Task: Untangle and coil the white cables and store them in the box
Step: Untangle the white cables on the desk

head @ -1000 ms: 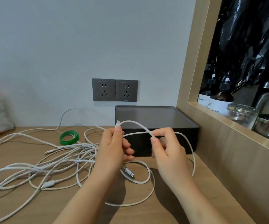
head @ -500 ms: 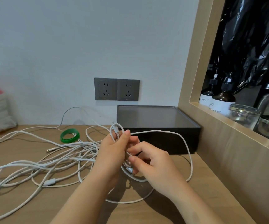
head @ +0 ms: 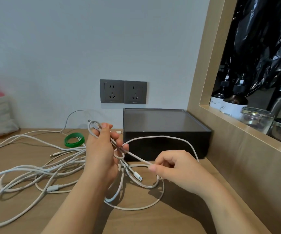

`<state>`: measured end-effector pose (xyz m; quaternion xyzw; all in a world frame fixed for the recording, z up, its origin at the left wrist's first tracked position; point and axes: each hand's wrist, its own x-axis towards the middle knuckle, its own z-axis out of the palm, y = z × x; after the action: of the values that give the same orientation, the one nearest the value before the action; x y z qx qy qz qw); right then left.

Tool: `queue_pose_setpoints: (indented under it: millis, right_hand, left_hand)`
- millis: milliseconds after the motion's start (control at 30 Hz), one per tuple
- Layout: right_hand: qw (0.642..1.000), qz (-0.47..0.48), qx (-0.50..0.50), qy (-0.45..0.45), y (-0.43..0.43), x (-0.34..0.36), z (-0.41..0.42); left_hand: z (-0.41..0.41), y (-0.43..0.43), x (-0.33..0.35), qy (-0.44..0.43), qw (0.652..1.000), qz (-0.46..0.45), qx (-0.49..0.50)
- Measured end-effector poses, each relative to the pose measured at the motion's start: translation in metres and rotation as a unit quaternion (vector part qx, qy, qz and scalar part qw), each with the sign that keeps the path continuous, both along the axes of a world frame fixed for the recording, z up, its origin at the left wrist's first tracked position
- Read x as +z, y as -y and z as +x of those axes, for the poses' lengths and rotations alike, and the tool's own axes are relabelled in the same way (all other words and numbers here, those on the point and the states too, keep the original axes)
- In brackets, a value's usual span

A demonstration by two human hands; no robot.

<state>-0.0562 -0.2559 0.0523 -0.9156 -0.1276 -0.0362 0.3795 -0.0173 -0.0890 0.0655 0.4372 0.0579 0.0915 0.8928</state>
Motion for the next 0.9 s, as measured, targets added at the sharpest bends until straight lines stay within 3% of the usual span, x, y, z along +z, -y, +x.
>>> queue_pose_setpoints:
  millis: [233, 367, 433, 533, 633, 800, 900]
  right_hand:
    - [0.996, 0.030, 0.042, -0.070, 0.013, 0.006, -0.006]
    - [0.997, 0.016, 0.039, -0.060, 0.013, 0.010, -0.009]
    - [0.999, 0.023, 0.033, -0.034, 0.009, 0.011, -0.009]
    - [0.998, 0.050, 0.025, 0.013, 0.004, 0.012, -0.011]
    - [0.995, 0.069, 0.016, 0.064, 0.000, 0.010, -0.008]
    - [0.980, 0.074, -0.008, 0.186, -0.005, 0.005, -0.006]
    - [0.964, 0.015, -0.095, 0.247, -0.003, 0.004, -0.008]
  left_hand:
    - [0.001, -0.005, 0.003, 0.010, 0.998, 0.059, 0.028]
    - [0.001, -0.002, 0.001, 0.004, 0.978, 0.209, 0.010]
    - [0.000, 0.001, -0.003, 0.029, 0.942, 0.335, 0.011]
    - [-0.004, 0.005, -0.007, 0.068, 0.894, 0.443, -0.003]
    - [-0.011, 0.007, -0.010, 0.085, 0.865, 0.495, -0.018]
    - [-0.019, 0.010, -0.010, 0.113, 0.846, 0.517, -0.067]
    - [-0.017, 0.009, -0.011, 0.122, 0.810, 0.565, -0.102]
